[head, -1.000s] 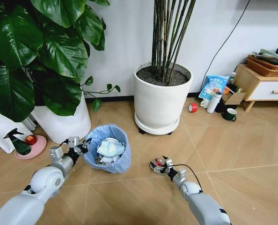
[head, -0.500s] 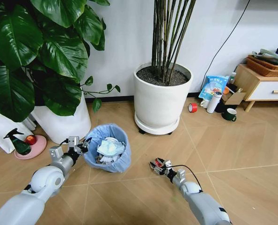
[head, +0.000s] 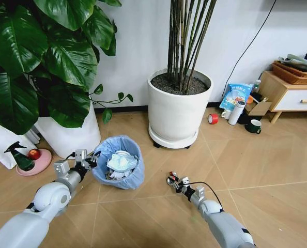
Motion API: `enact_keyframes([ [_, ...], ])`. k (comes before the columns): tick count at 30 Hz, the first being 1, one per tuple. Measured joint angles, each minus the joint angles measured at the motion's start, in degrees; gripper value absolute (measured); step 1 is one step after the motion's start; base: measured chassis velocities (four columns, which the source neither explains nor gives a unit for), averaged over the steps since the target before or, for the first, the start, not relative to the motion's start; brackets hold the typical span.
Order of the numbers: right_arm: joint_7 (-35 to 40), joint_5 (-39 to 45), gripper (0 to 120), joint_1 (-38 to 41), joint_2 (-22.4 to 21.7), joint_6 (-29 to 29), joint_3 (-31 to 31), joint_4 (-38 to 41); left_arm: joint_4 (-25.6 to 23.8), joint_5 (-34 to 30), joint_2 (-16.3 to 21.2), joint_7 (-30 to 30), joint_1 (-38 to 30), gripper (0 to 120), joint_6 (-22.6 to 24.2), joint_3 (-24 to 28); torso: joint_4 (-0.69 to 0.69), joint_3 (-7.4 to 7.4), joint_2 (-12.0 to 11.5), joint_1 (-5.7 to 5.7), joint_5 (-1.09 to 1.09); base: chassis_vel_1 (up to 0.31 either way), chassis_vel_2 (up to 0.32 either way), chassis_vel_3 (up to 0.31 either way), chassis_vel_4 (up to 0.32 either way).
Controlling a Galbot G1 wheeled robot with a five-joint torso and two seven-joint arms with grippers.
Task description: Pick up the trash bin and place the garbage on the floor into it.
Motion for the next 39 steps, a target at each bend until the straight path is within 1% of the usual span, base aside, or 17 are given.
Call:
enact_keyframes([
  [5, -0.2, 0.9, 13, -0.4, -0.4, -0.1, 0.1, 0.7, 0.1, 0.0, -0.1, 0.0, 0.0, 0, 0.0, 0.0, 0.0, 0.0, 0.0, 0.0, 0.0, 0.0, 0.0, 0.0, 0.0],
  [11, -0.2, 4.5, 12, -2.9, -2.9, -1.2, -0.9, 6.9, 0.5, 0.0, -0.2, 0.1, 0.0, 0, 0.0, 0.5, -0.01, 0.01, 0.0, 0.0, 0.01, 0.0, 0.0, 0.0, 0.0],
  [14, -0.1, 6.8, 12, -5.1, -5.7, -2.0, -1.4, 12.9, 0.8, 0.0, -0.2, 0.1, -0.3, 0, 0.0, 1.0, -0.01, 0.01, 0.0, 0.0, 0.01, 0.0, 0.0, 0.0, 0.0],
  [15, -0.1, 6.8, 12, -5.1, -5.7, -2.0, -1.4, 12.9, 0.8, 0.0, -0.2, 0.1, -0.3, 0, 0.0, 1.0, -0.01, 0.01, 0.0, 0.0, 0.01, 0.0, 0.0, 0.0, 0.0],
  [19, -0.7, 9.5, 12, -7.8, -11.2, -2.5, -1.4, 21.8, 1.0, -0.4, 0.3, 0.1, -0.6, 0, 0.0, 1.4, -0.02, 0.01, 0.0, 0.0, 0.02, 0.0, 0.0, 0.0, 0.0],
  [20, -0.7, 9.5, 12, -7.8, -11.2, -2.5, -1.4, 21.8, 1.0, -0.4, 0.3, 0.1, -0.6, 0, 0.0, 1.4, -0.02, 0.01, 0.0, 0.0, 0.02, 0.0, 0.0, 0.0, 0.0],
  [21, -1.0, 10.0, 12, -8.0, -12.5, -2.6, -1.4, 23.8, 1.0, -0.5, 0.4, 0.2, -0.6, 0, 0.0, 1.5, -0.02, 0.01, 0.0, 0.0, 0.02, 0.0, 0.0, 0.0, 0.0],
  [22, -1.4, 11.3, 12, -8.2, -15.1, -2.7, -1.7, 28.2, 1.0, -0.7, 0.5, 0.3, -0.6, 0, 0.0, 1.5, -0.02, 0.0, 0.0, 0.0, -0.02, 0.0, 0.0, 0.0, 0.0],
  [23, -1.6, 12.1, 12, -8.1, -16.3, -2.8, -2.0, 30.7, 1.0, -0.7, 0.6, 0.3, -0.5, 0, 0.0, 1.5, -0.03, 0.0, 0.0, 0.0, -0.03, 0.0, 0.0, 0.0, 0.0],
  [25, -2.0, 12.9, 12, -7.7, -17.3, -2.8, -2.5, 32.9, 1.0, -0.7, 0.7, 0.3, -0.5, 0, 0.0, 1.6, -0.03, 0.01, 0.0, 0.0, -0.01, 0.0, 0.0, 0.0, 0.0],
  [27, -3.6, 15.8, 12, -5.5, -19.2, -2.4, -4.8, 38.2, 1.0, -0.7, 0.7, 0.4, -0.5, 0, 0.0, 1.8, -0.01, 0.0, 0.0, 0.0, 0.0, 0.0, 0.0, 0.0, 0.0],
  [29, -4.2, 17.1, 12, -4.5, -19.7, -2.2, -5.7, 39.7, 1.0, -0.7, 0.7, 0.4, -0.5, 0, 0.0, 1.9, 0.0, 0.0, 0.0, 0.0, -0.01, 0.0, 0.0, 0.0, 0.0],
  [32, -6.1, 22.1, 12, 0.7, -20.8, -1.9, -10.7, 43.9, 1.0, -0.8, 0.9, 0.4, -0.5, 0, 0.0, 2.1, 0.0, 0.01, 0.0, 0.0, 0.0, 0.0, 0.0, 0.0, 0.0],
  [33, -6.1, 22.1, 12, 0.7, -20.8, -1.9, -10.7, 43.9, 1.0, -0.8, 0.9, 0.4, -0.5, 0, 0.0, 2.1, 0.0, 0.01, 0.0, 0.0, 0.0, 0.0, 0.0, 0.0, 0.0],
  [35, -7.2, 25.4, 12, 5.7, -20.5, -1.7, -15.0, 45.0, 1.0, -0.8, 1.1, 0.4, -0.5, 0, 0.0, 2.1, 0.0, 0.01, 0.0, 0.0, -0.01, 0.0, 0.0, 0.0, 0.0],
  [37, -8.5, 28.2, 12, 10.6, -18.7, -1.4, -20.2, 45.1, 0.9, -0.8, 1.1, 0.5, -0.5, 0, 0.0, 2.1, 0.02, 0.01, 0.0, 0.0, -0.01, 0.0, 0.0, 0.0, 0.0],
  [39, -9.0, 28.9, 12, 11.9, -18.0, -1.4, -21.7, 45.0, 0.9, -0.8, 1.1, 0.5, -0.5, 0, 0.0, 2.1, 0.01, 0.01, 0.0, 0.0, -0.01, 0.0, 0.0, 0.0, 0.0],
])
